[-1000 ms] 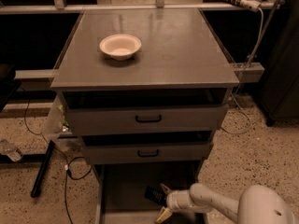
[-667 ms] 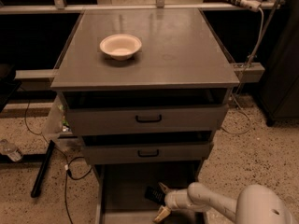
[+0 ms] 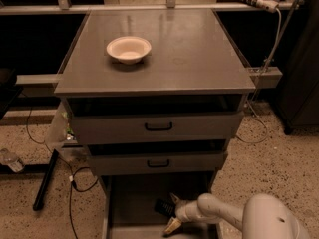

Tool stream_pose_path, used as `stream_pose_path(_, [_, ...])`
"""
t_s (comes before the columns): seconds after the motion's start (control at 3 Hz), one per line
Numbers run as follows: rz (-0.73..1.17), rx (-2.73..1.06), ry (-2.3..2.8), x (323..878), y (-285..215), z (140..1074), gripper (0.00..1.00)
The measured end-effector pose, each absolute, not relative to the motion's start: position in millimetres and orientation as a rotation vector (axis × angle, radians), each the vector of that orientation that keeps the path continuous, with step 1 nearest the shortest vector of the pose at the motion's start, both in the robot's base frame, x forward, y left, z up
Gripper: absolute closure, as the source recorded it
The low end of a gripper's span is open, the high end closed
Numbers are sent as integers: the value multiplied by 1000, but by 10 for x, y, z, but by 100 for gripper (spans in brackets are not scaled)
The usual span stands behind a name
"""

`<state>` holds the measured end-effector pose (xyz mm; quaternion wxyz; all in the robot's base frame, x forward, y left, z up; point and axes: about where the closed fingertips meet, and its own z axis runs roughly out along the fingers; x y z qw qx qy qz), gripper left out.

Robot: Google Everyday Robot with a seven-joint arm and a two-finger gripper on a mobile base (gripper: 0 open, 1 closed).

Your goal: Pick rxbar blueberry from bottom drawer and place on counter

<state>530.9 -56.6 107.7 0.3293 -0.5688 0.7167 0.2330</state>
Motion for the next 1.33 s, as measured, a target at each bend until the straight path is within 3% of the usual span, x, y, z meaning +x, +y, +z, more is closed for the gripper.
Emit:
stream_pose_path(0.33, [574, -1487, 1900, 5389, -629, 987, 0])
stream_pose_path(0.67, [574, -1487, 1901, 5391, -630, 986, 18])
stream_pose_path(1.33, [574, -1487, 1901, 5390, -629, 986, 65])
